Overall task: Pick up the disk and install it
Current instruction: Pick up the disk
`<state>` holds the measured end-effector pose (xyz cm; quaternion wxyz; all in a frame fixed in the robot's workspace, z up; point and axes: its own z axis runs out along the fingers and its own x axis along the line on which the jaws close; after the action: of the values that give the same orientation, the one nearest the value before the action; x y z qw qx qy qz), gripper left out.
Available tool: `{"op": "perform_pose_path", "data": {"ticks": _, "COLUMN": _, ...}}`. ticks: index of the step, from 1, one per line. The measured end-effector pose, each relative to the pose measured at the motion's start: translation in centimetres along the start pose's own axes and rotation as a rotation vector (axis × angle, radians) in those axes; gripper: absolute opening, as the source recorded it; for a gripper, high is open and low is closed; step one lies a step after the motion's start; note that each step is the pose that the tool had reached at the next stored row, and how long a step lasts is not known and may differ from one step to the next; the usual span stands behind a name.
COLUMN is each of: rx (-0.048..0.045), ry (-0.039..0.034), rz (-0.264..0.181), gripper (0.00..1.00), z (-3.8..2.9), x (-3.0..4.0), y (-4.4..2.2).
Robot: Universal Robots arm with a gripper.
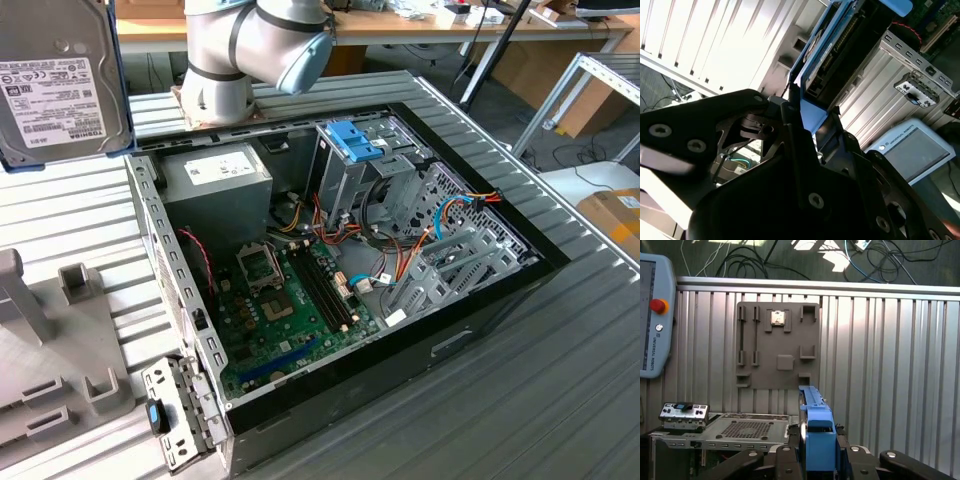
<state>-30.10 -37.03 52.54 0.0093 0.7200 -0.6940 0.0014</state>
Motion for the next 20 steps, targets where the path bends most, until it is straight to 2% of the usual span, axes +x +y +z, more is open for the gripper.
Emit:
{"op": "perform_pose_path", "data": {"ticks": 3, "rx": 0.0001, "ry": 0.0, "rz": 0.0, "gripper": 0.36, "z": -0.01, "x": 0.04, "y": -1.01}}
{"op": "perform_pose_path", "data": {"ticks": 5, "rx": 0.0, "ry": 0.0, "rz": 0.0, "gripper": 0.36, "z": -0.02, "x": 0.07, "y": -2.0}}
{"op": "perform_pose_path", "data": {"ticks": 6, "rx": 0.0, "ry": 0.0, "rz": 0.0, "gripper": 0.36, "z": -0.03, "x": 0.09, "y": -2.61}}
{"op": "perform_pose_path", "data": {"ticks": 7, "rx": 0.0, "ry": 0.0, "rz": 0.0, "gripper": 0.36, "z": -0.04, "x": 0.14, "y": -3.82}}
{"op": "perform_pose_path", "data": {"ticks": 8, "rx": -0.0001, "ry": 0.0, "rz": 0.0, "gripper": 0.36, "z": -0.05, "x": 0.17, "y": -4.6}}
{"op": "perform_pose_path", "data": {"ticks": 10, "rx": 0.0, "ry": 0.0, "rz": 0.0, "gripper": 0.36, "z": -0.06, "x": 0.21, "y": -5.59}}
{"op": "perform_pose_path", "data": {"ticks": 13, "rx": 0.0, "ry": 0.0, "rz": 0.0, "gripper": 0.36, "z": -0.07, "x": 0.23, "y": -6.33}}
{"op": "perform_pose_path", "data": {"ticks": 20, "rx": 0.0, "ry": 0.0, "rz": 0.0, "gripper": 0.36, "z": -0.08, "x": 0.27, "y": -7.26}}
